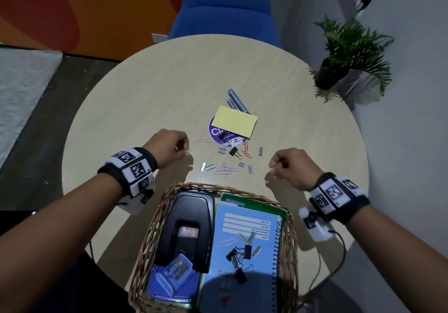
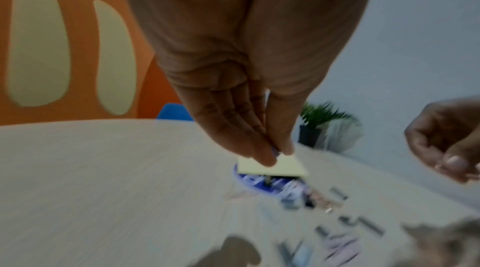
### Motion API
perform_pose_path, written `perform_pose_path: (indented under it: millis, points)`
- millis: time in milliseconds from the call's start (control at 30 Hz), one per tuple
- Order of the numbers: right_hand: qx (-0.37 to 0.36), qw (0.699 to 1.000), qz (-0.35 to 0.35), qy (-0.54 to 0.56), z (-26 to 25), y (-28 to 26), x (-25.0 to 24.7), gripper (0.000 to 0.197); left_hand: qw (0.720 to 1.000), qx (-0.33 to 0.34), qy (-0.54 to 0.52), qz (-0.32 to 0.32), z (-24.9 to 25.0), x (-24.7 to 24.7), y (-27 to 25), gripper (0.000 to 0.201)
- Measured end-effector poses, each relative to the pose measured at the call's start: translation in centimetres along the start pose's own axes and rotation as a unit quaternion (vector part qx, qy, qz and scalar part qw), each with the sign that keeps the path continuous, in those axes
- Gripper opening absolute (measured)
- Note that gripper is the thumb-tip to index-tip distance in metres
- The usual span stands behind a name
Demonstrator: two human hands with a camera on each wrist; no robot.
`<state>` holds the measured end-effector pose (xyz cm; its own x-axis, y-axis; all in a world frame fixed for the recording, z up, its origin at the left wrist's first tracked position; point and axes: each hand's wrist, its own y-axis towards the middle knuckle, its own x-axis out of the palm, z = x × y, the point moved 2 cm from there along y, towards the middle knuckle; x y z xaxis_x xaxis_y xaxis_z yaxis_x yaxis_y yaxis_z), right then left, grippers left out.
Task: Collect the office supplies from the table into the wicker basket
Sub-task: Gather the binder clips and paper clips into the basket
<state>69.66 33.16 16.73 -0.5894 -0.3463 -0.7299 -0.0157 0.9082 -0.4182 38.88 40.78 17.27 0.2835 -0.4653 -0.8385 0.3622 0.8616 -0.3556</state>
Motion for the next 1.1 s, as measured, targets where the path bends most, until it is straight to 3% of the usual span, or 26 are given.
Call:
perform_pose_path:
  millis: [167,267,400,533,633,733,800,867,967,1100]
  points:
    - [-0.058,0.988,-0.128,0.062,-2.5,-6.2,1.6,0.022,0.990,0.074,-0.113,-0.045,5.5,-0.1,-4.9,0.011]
    - [-0.064,0.981,-0.165,0.079,-2.4,-7.7,3.1,0.020,0.980,0.095,-0.150,-0.091,7.4,1.4,-7.3,0.008]
    - [-0.071,0.992,-0.103,0.028,-1.5,-6.9,2.4,0.015,0.975,0.113,-0.154,-0.112,8.8,3.0,-9.6,0.005]
    - [-0.051,0.997,-0.021,0.056,-0.8,-4.1,0.6,0.012,0.976,0.172,-0.049,-0.124,9.4,4.1,-10.7,0.011]
    - [-0.028,0.999,0.032,0.019,-0.1,-0.9,0.1,0.012,0.983,0.167,-0.008,-0.081,8.4,3.0,-8.9,0.018]
    - [-0.019,0.998,0.043,-0.049,0.4,2.3,0.1,0.015,0.994,0.102,0.023,-0.010,5.4,0.7,-3.6,0.017]
    - [-0.045,0.992,0.023,-0.118,0.3,4.3,0.6,0.023,0.987,0.074,0.138,-0.045,3.5,-0.1,-0.2,0.022]
    - [-0.100,0.973,-0.012,-0.206,0.1,6.1,1.5,0.028,0.954,0.105,0.257,-0.116,3.2,0.2,2.0,0.028]
    - [-0.133,0.955,-0.035,-0.263,0.2,8.0,2.5,0.013,0.919,0.170,0.310,-0.173,4.0,2.2,3.7,0.029]
    - [-0.149,0.947,-0.025,-0.283,0.6,8.9,3.5,0.006,0.927,0.221,0.286,-0.099,3.0,5.0,4.9,0.033]
